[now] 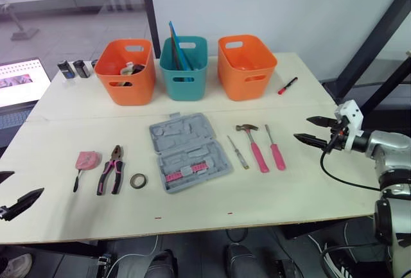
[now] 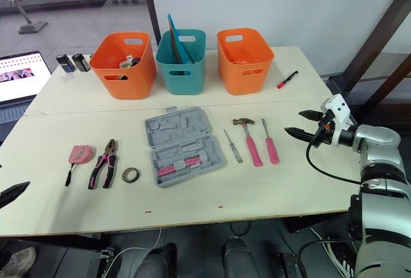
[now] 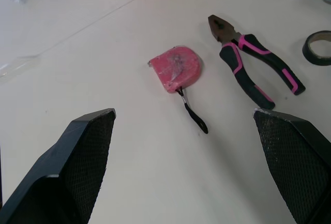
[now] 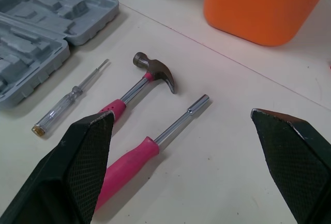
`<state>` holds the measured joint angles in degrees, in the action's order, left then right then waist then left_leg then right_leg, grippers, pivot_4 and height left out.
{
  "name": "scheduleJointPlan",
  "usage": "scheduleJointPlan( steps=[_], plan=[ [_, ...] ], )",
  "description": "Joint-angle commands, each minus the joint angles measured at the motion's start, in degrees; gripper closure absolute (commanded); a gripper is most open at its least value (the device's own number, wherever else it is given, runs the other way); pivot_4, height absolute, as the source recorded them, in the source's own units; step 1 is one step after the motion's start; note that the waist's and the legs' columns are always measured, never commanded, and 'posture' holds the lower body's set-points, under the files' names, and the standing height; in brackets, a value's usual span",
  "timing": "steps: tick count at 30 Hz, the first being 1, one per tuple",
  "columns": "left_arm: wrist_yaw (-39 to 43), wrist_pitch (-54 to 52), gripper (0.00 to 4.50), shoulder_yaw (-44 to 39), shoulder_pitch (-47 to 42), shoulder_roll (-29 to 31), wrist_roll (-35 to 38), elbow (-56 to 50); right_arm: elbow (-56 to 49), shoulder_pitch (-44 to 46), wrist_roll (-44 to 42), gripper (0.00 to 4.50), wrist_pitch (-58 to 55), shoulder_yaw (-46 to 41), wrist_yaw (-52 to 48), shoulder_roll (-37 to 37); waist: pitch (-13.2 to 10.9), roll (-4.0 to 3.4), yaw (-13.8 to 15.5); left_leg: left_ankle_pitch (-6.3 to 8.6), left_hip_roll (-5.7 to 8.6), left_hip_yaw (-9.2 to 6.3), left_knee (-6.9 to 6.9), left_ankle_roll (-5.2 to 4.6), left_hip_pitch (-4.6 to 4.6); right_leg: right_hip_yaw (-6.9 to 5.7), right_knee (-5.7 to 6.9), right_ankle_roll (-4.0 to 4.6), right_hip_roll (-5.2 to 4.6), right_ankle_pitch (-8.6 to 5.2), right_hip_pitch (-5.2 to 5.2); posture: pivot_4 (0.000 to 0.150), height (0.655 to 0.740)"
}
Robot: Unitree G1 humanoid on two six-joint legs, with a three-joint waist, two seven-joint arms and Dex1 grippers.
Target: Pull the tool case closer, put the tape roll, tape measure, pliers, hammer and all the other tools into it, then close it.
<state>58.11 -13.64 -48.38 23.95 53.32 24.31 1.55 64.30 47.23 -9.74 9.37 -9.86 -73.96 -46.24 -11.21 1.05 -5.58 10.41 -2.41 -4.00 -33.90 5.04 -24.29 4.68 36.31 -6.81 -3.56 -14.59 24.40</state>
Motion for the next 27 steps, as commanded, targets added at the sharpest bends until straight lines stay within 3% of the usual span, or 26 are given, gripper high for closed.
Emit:
scheduleJointPlan(
  steps=[1, 15, 22, 27],
  plan=[
    [1.4, 1.5, 0.03, -1.7, -0.2, 1.2, -0.5, 1.1, -2.1, -0.3, -1.1, 0.00, 0.5, -1.6, -0.2, -1.9, 0.0, 0.00, 0.0, 0.00, 0.00, 0.00, 0.00, 0.00, 0.00, 0.00, 0.00, 0.00, 0.00, 0.00, 0.00, 0.150, 0.7364],
    [3.3, -0.5, 0.03, -0.2, -2.4, 1.9, -0.2, 0.5, -4.5, -1.3, -0.5, 0.00, -2.7, -0.1, -2.3, -2.4, 0.0, 0.01, 0.1, 0.00, 0.00, 0.01, -0.02, 0.00, 0.02, 0.00, 0.06, -0.02, 0.00, 0.01, 0.00, 0.150, 0.7364],
    [5.4, -5.0, 0.03, -1.8, -1.4, 1.3, 3.3, -7.9, -17.1, -1.8, -2.4, 0.00, -14.9, 2.3, -6.5, -1.4, 0.0, 0.00, 0.1, 0.00, -0.02, 0.01, -0.05, 0.00, 0.04, 0.00, 0.15, -0.02, 0.01, 0.01, 0.00, 0.150, 0.7364],
    [3.4, -11.1, 0.03, 1.9, -1.0, 0.3, 5.7, -17.2, -29.5, -1.6, -3.5, 0.00, -24.1, 5.5, -6.8, 0.7, 0.0, 0.00, 0.1, 0.00, -0.03, 0.01, -0.06, 0.00, 0.06, 0.01, 0.19, -0.03, 0.01, 0.00, 0.00, 0.150, 0.7364]
  ],
)
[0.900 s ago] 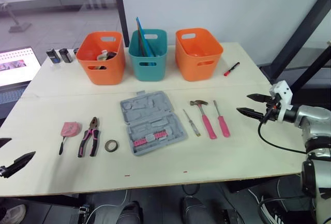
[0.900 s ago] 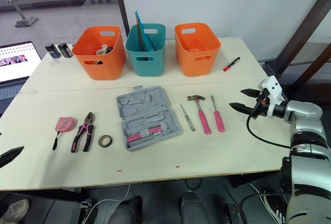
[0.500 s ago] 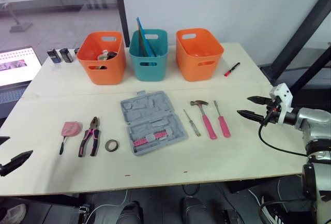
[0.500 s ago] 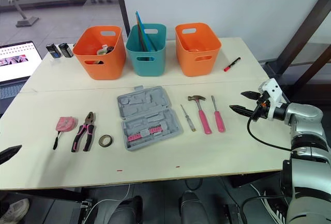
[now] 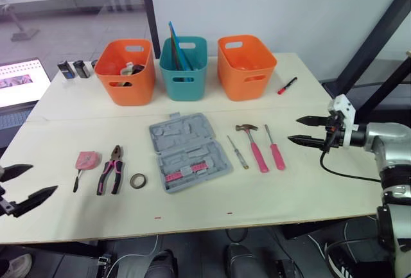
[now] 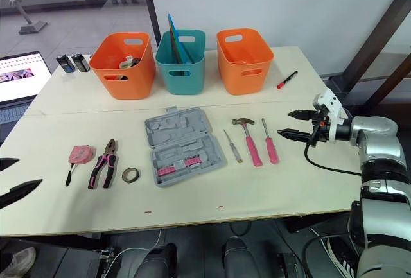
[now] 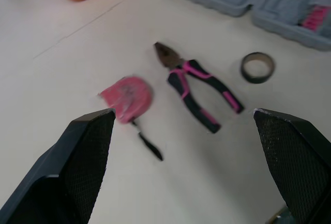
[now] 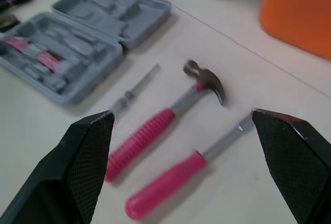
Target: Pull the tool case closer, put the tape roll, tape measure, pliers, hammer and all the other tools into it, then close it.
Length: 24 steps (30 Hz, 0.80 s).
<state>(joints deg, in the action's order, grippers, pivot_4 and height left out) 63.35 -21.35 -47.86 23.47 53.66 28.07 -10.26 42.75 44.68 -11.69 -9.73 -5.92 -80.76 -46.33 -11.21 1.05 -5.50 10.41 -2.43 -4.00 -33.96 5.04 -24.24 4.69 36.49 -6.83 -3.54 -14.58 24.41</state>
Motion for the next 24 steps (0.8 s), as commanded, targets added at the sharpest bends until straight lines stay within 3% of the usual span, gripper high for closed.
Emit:
scheduleJointPlan(
  steps=[1, 6, 10, 14, 20, 23, 24],
  plan=[
    [-3.2, -4.7, 0.03, 2.3, -1.3, -0.3, 2.0, -7.0, -10.6, 0.9, -1.2, 0.00, -6.9, 2.7, 0.7, 1.4, 0.0, 0.00, 0.1, 0.00, -0.02, 0.00, -0.02, 0.00, 0.02, 0.00, 0.05, 0.00, 0.02, 0.00, 0.00, 0.150, 0.7364],
    [-12.7, -10.6, 0.03, 9.5, -3.2, -4.8, 1.3, -16.8, -21.5, -0.3, 0.5, 0.00, -11.1, 7.7, 5.0, 5.0, 0.0, 0.01, 0.1, 0.00, -0.02, -0.02, -0.08, 0.00, 0.05, 0.01, 0.19, -0.19, 0.04, 0.06, 0.00, 0.150, 0.7364],
    [-17.4, -12.4, 0.03, 14.9, -4.2, -7.4, -0.1, -21.7, -23.2, 0.4, 3.1, 0.00, -10.3, 11.4, 7.9, 6.9, 0.0, 0.03, 0.2, 0.00, -0.02, -0.03, -0.13, 0.00, 0.05, 0.01, 0.27, -0.25, 0.05, 0.08, 0.00, 0.150, 0.7364],
    [-19.6, -11.2, 1.34, 22.4, -8.2, -8.4, -2.0, -21.7, -16.4, 4.2, 8.0, 0.00, -5.2, 16.3, 11.3, 10.8, 0.0, 0.03, 0.7, 0.00, -0.02, -0.05, -0.23, 0.00, 0.10, 0.01, 0.43, -0.22, 0.07, 0.07, 0.00, 0.150, 0.7364],
    [-24.1, -8.9, 4.50, 34.4, -19.9, -10.7, -9.4, -10.3, 7.2, 15.1, 17.9, 2.93, 11.2, 22.4, 19.5, 17.8, 0.0, 0.03, 1.3, -0.01, -0.05, -0.07, -0.23, 0.01, 0.28, 0.05, 0.58, -0.24, 0.18, 0.09, -0.08, 0.150, 0.7364],
    [-24.6, -7.3, 4.50, 37.7, -24.7, -11.9, -11.7, -3.5, 16.4, 19.2, 20.9, 4.44, 16.5, 23.7, 22.5, 21.2, 0.0, 0.05, 1.2, -0.02, -0.05, -0.10, -0.22, 0.01, 0.27, 0.04, 0.61, -0.27, 0.20, 0.11, -0.07, 0.150, 0.7364],
    [-24.7, -6.5, 4.50, 39.0, -27.0, -12.4, -12.6, -0.2, 19.3, 20.3, 22.3, 4.48, 18.2, 24.5, 23.6, 22.6, 0.0, 0.05, 1.3, -0.02, -0.06, -0.12, -0.21, 0.01, 0.27, 0.04, 0.61, -0.27, 0.22, 0.11, -0.07, 0.150, 0.7364]
  ],
)
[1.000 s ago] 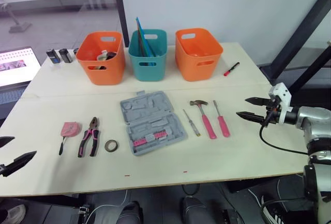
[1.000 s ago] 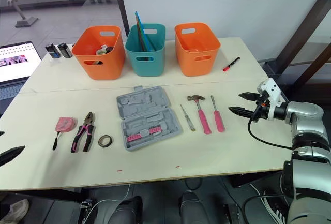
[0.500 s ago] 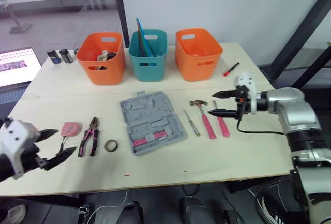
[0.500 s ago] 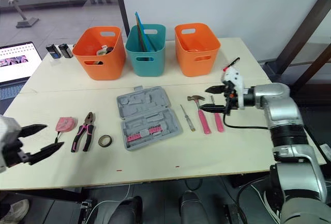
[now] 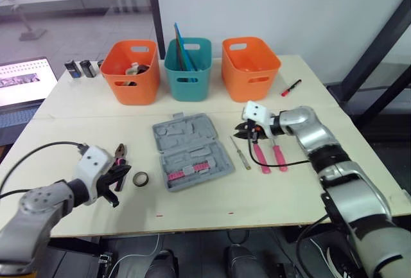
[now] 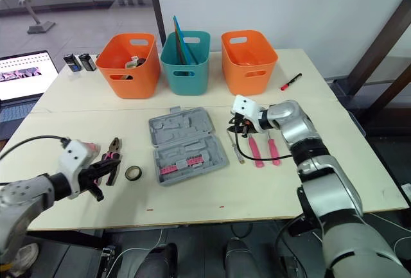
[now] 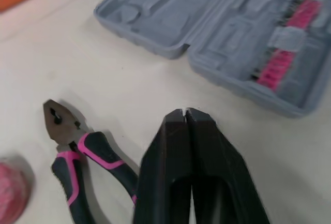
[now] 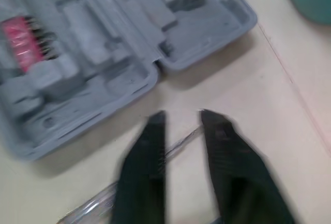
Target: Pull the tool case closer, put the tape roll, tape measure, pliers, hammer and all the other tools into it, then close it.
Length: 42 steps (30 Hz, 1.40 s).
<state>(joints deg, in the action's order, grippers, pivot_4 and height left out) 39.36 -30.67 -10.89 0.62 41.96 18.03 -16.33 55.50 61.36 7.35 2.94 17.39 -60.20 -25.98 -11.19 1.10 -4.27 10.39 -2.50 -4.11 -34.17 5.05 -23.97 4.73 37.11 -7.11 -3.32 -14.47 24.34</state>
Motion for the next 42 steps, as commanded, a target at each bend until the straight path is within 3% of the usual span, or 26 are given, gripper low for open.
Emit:
scheduleJointPlan(
  steps=[1, 7, 14, 27, 36, 42],
  plan=[
    [-1.0, 3.6, 4.50, 3.1, -6.3, -1.4, -3.4, 9.0, 9.1, 4.5, 4.2, 4.48, 6.9, 1.7, 4.0, 3.6, 0.0, 0.00, 0.1, 0.00, 0.00, 0.00, 0.00, 0.00, 0.01, 0.00, 0.03, 0.00, 0.00, 0.00, -0.01, 0.150, 0.7364],
    [-0.1, 7.8, 4.50, 7.0, -15.6, -5.5, -5.5, 21.9, 18.4, 7.3, 9.0, 4.48, 8.1, 2.9, 10.8, 9.2, 0.0, 0.01, 0.2, -0.02, 0.00, -0.12, 0.01, 0.03, 0.00, -0.05, 0.10, -0.01, 0.04, 0.02, -0.03, 0.150, 0.7364],
    [1.0, 11.5, 4.50, 9.8, -20.7, -8.2, -7.7, 31.3, 21.5, 9.0, 14.0, 4.48, 8.2, 4.3, 16.4, 11.4, 0.0, 0.00, 0.0, -0.05, 0.00, -0.19, 0.05, 0.07, 0.04, -0.09, 0.17, -0.01, 0.06, 0.02, -0.03, 0.150, 0.7364],
    [4.5, 15.7, 4.50, 13.1, -24.9, -9.2, -10.7, 38.2, 23.4, 8.7, 13.7, 4.48, 5.3, -0.3, 16.4, 15.9, 0.0, 0.00, 0.1, -0.05, 0.00, -0.23, 0.07, 0.07, 0.05, -0.11, 0.23, -0.02, 0.08, 0.02, -0.02, 0.150, 0.7364],
    [5.9, 17.6, 4.50, 13.2, -26.7, -9.8, -11.2, 41.3, 23.3, 7.6, 15.5, 4.48, 5.1, 0.1, 4.4, 15.8, 0.0, -0.01, 0.0, -0.05, 0.00, -0.24, 0.07, 0.07, 0.07, -0.11, 0.23, -0.02, 0.08, 0.02, -0.04, 0.150, 0.7364],
    [7.0, 16.9, 4.50, 12.1, -25.2, -8.9, -10.5, 38.9, 22.2, 10.5, 16.5, 4.48, 7.2, 0.3, 8.2, 14.3, 0.0, -0.02, -0.1, -0.05, 0.00, -0.25, 0.09, 0.07, 0.13, -0.11, 0.24, -0.02, 0.10, 0.02, -0.09, 0.150, 0.7364]
  ],
)
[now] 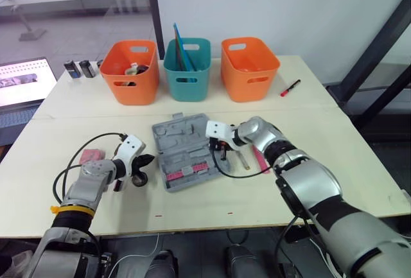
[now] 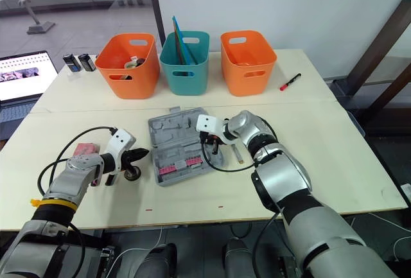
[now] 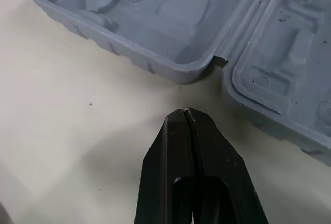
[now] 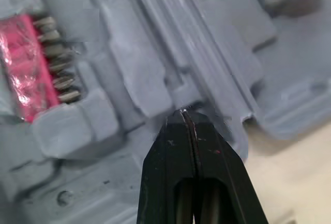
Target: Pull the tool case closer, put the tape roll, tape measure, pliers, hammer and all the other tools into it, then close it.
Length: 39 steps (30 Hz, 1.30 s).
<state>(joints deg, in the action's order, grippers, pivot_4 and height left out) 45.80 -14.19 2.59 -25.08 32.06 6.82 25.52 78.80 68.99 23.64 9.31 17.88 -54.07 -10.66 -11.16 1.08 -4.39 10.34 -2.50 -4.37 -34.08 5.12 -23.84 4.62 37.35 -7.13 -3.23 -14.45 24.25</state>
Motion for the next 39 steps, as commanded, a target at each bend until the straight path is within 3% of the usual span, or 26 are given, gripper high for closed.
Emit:
scheduleJointPlan(
  steps=[1, 9, 21, 32, 39],
  plan=[
    [0.7, 0.2, 4.50, -1.5, 0.9, 1.1, 0.9, -3.5, -1.2, 3.4, 0.1, 4.48, 0.8, -0.6, 2.7, -1.2, 0.0, -0.01, 0.0, 0.00, 0.00, 0.00, 0.01, 0.00, 0.00, 0.00, 0.00, 0.00, 0.00, 0.00, 0.00, 0.150, 0.7364],
    [0.6, -3.1, 4.50, -2.2, 3.4, 0.7, 2.2, -9.7, -0.6, 4.6, 3.8, 4.48, 1.3, 1.7, 8.8, -2.8, 0.0, -0.02, 0.2, 0.00, 0.00, -0.01, 0.04, 0.00, 0.00, 0.00, -0.01, 0.01, 0.00, 0.00, 0.01, 0.150, 0.7364],
    [-1.4, -5.2, 4.50, -2.4, 3.7, -0.5, 2.5, -11.5, 0.7, 1.5, 7.2, 4.48, -1.0, 3.8, 15.3, 0.5, 0.0, -0.01, 0.2, 0.00, 0.00, -0.01, 0.04, 0.00, 0.00, 0.00, -0.01, 0.01, 0.00, 0.00, 0.01, 0.150, 0.7364],
    [3.8, -6.4, 4.50, -0.6, 2.9, 0.5, 2.7, -8.7, 0.7, -0.4, 7.4, 4.48, 1.4, 4.7, -0.4, 1.7, 0.0, 0.00, -0.3, 0.00, 0.00, -0.01, 0.07, 0.00, 0.04, 0.00, -0.01, 0.00, 0.00, -0.01, 0.00, 0.150, 0.7364],
    [6.4, -7.0, 4.50, 0.1, 6.7, 0.5, 3.7, -14.8, -0.9, -2.3, 5.7, 4.48, 2.2, 4.0, -8.6, 0.2, 0.0, 0.01, -0.3, 0.00, 0.00, -0.01, 0.09, 0.00, 0.14, 0.00, -0.02, 0.00, 0.00, -0.02, -0.13, 0.150, 0.7364]
  ],
)
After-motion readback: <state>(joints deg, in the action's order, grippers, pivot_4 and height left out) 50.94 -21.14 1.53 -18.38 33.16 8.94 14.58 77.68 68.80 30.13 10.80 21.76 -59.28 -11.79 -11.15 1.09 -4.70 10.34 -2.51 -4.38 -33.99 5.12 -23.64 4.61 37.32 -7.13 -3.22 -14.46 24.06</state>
